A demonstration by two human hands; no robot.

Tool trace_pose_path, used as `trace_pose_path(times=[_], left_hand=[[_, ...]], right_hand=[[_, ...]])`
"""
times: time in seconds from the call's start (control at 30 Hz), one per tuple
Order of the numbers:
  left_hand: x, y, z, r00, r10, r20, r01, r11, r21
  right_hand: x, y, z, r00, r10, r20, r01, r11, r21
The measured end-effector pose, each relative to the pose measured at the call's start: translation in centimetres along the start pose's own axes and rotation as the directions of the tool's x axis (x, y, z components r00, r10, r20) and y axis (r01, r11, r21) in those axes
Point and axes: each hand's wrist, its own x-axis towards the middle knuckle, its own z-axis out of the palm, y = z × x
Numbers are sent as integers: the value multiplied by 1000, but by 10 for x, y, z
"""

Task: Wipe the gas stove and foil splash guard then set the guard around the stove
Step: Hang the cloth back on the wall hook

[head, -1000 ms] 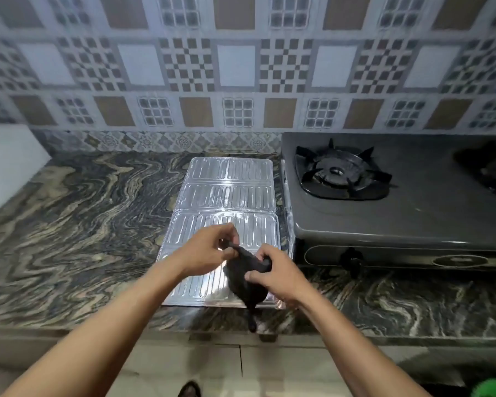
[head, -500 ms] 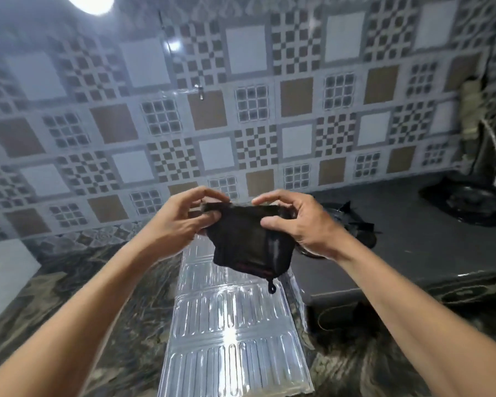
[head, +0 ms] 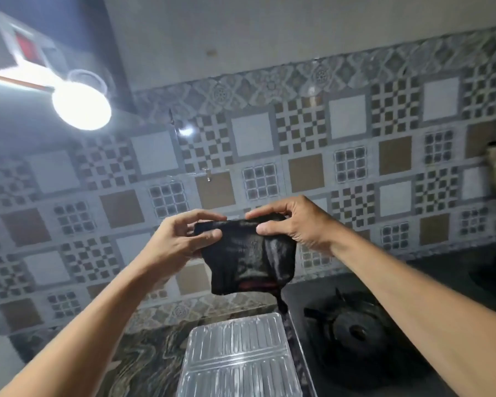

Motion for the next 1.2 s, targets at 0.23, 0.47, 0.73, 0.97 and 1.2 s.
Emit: trace_pose_path(times=[0.23,0.47,0.73,0.97,1.2], left_hand=[[78,-23,-17,997,-58,-59,60,997,42],[156,-33,-46,995,-19,-98,41,973,226],[244,-63,-79,797,524,-299,-136,639,757],[269,-106,-96,824,275,-495,13,864,502],[255,-116,-92,863,447,-235,-25,502,865]], right_hand=[[93,37,-30,992,-27,125,36,997,-71],[186,72,-35,993,-37,109,59,977,-204],[288,83,-11,924,-382,26,293,661,-691],[311,120,9,872,-485,63,299,426,-854],[290,140,6,892,-444,88,306,448,-840]])
